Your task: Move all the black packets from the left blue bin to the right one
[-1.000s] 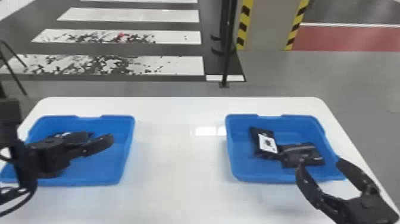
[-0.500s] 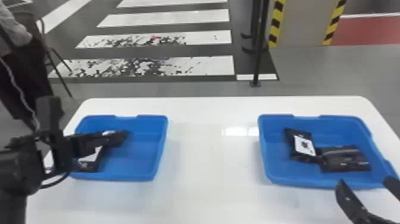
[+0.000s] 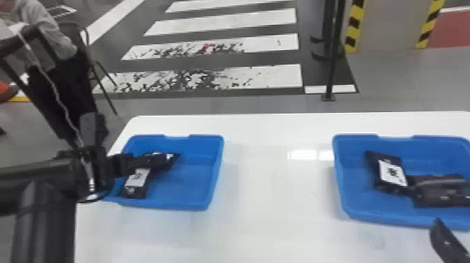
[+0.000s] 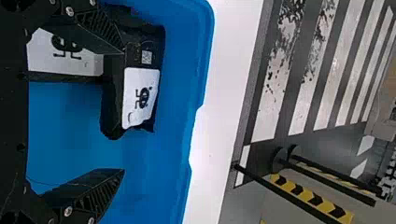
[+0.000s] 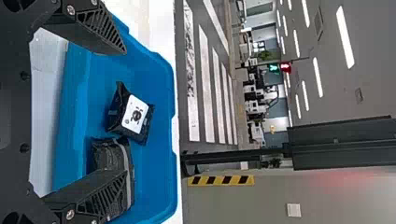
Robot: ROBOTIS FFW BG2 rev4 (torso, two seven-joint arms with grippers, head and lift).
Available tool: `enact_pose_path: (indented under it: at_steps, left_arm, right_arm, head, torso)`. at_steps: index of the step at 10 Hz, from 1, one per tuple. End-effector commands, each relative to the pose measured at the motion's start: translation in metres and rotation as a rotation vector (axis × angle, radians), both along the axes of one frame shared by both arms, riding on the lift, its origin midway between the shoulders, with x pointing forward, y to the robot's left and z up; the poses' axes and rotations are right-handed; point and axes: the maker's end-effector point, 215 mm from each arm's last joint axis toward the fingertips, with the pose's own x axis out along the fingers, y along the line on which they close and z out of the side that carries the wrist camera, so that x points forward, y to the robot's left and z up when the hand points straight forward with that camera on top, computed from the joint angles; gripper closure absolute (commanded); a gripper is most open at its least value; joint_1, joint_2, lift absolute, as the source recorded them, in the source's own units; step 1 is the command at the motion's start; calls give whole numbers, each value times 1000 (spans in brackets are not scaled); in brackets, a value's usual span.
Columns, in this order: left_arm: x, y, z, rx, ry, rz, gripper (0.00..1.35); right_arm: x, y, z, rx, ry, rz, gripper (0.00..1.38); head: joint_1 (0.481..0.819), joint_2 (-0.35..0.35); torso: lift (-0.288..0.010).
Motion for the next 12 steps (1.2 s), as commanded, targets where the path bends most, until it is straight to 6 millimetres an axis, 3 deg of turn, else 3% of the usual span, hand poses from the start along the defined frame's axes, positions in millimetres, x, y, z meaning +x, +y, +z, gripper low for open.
enact_pose_path:
  at_steps: [1,5,8,9,11,12]
  left_arm:
    - [14,1,-6,11,30,-7,137]
    - [21,33,-23,45,89,72,131]
    - [31,37,-32,57,132,82,194]
    - [31,38,-37,59,152,86,305]
    - [23,41,-47,88,209,95,791]
    - [18,41,-54,93,239,101,822]
  right_arm:
    - [1,5,-3,20,7,5,116]
    - [0,7,-10,43,23,7,116]
    - [3,9,-14,59,27,12,117]
    - [2,9,-16,65,31,11,121]
    - [3,9,-17,74,32,9,121]
    - [2,10,-18,77,33,11,121]
  head:
    - [695,216]
    - [695,236]
    - [695,259]
    - [695,260]
    - [695,260]
    - [695,263]
  torso:
    - [-154]
    - [-154]
    - [-154]
    - [-154]
    - [-154]
    - [-154]
